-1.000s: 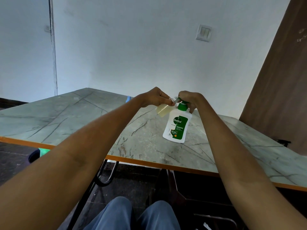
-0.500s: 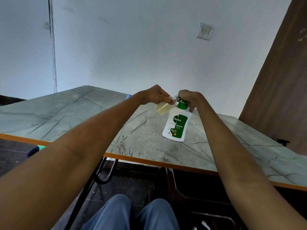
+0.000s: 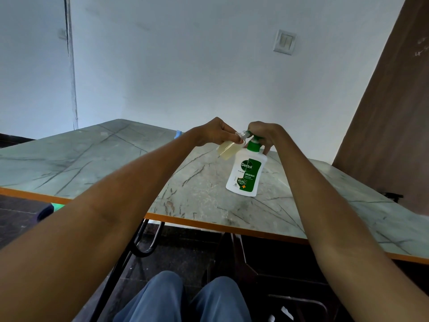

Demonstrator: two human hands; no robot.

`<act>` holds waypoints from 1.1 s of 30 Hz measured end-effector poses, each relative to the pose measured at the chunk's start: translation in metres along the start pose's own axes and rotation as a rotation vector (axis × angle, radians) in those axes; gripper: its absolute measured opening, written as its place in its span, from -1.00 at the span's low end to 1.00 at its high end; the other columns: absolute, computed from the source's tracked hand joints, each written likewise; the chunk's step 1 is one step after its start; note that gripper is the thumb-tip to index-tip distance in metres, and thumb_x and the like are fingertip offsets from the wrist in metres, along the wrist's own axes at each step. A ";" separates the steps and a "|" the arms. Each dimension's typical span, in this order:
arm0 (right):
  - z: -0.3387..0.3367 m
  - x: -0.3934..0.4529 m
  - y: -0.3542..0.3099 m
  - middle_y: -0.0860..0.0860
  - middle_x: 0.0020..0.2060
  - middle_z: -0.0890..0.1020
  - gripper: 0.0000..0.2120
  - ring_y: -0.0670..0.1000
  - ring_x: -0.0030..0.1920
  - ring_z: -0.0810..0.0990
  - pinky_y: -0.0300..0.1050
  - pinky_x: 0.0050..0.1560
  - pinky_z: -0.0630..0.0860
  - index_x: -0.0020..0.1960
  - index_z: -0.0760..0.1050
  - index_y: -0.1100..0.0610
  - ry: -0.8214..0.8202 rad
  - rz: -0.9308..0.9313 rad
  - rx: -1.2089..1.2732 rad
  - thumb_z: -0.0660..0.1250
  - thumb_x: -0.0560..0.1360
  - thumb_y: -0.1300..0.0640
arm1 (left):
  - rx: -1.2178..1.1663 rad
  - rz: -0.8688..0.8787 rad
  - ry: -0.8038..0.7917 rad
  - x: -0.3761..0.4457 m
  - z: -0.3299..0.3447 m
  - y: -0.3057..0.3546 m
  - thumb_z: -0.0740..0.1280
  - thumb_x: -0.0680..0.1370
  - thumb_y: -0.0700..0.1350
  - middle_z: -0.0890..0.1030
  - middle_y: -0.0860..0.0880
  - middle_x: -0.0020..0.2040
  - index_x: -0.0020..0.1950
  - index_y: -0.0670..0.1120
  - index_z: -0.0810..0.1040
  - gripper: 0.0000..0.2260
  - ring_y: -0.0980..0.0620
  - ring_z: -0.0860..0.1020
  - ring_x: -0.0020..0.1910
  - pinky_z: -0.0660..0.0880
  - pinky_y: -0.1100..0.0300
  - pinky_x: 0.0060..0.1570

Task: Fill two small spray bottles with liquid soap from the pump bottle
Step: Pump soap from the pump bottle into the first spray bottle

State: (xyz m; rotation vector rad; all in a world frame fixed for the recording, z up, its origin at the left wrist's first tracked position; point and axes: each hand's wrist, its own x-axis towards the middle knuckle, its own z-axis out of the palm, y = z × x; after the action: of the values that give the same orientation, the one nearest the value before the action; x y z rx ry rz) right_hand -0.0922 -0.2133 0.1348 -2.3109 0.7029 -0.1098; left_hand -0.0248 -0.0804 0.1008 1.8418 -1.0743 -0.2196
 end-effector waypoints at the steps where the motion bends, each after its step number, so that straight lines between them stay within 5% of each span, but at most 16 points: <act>1: 0.000 0.000 0.000 0.18 -0.01 0.51 -0.80 0.17 -0.01 0.49 0.23 0.11 0.41 -0.19 0.32 0.13 0.002 -0.005 0.008 -0.05 0.50 0.18 | 0.000 0.002 0.001 0.000 0.000 0.000 0.42 0.45 -0.14 0.62 -0.13 0.07 0.11 -0.24 0.61 -0.72 0.02 0.52 0.01 0.51 0.17 0.01; 9: 0.002 0.004 0.005 0.17 -0.11 0.51 -0.79 0.13 -0.17 0.47 0.17 0.11 0.42 -0.25 0.29 0.12 0.021 -0.006 0.034 -0.03 0.51 0.17 | 0.005 0.000 -0.016 -0.001 -0.001 -0.002 0.42 0.45 -0.16 0.61 -0.15 0.12 0.14 -0.25 0.59 -0.70 0.00 0.54 0.04 0.51 0.08 0.13; 16: -0.001 -0.002 -0.002 0.23 0.14 0.51 -0.81 0.21 0.17 0.49 0.33 0.22 0.37 -0.08 0.34 0.17 -0.030 0.013 -0.035 -0.04 0.51 0.18 | -0.020 -0.014 -0.005 -0.004 0.001 0.004 0.42 0.45 -0.16 0.60 -0.09 0.05 0.14 -0.25 0.59 -0.70 0.00 0.52 0.04 0.50 0.07 0.13; 26: 0.005 0.002 0.004 0.22 0.02 0.44 -0.82 0.19 0.02 0.44 0.27 0.23 0.37 -0.17 0.29 0.17 0.025 0.010 -0.009 -0.03 0.53 0.19 | 0.015 -0.004 -0.016 -0.003 -0.001 -0.002 0.42 0.45 -0.16 0.61 -0.16 0.10 0.14 -0.25 0.59 -0.70 -0.01 0.54 0.04 0.50 0.05 0.14; 33: 0.001 -0.001 -0.002 0.23 0.13 0.50 -0.79 0.21 0.16 0.48 0.28 0.21 0.38 -0.18 0.31 0.15 0.016 0.023 -0.025 -0.06 0.53 0.17 | -0.001 -0.017 0.006 -0.003 0.000 0.000 0.43 0.44 -0.15 0.61 -0.15 0.12 0.13 -0.23 0.60 -0.71 -0.01 0.53 0.05 0.49 0.01 0.17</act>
State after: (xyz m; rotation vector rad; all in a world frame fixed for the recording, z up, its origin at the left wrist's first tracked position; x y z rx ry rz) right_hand -0.0920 -0.2112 0.1358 -2.3275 0.7423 -0.1097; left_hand -0.0268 -0.0775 0.1004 1.8496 -1.0551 -0.2248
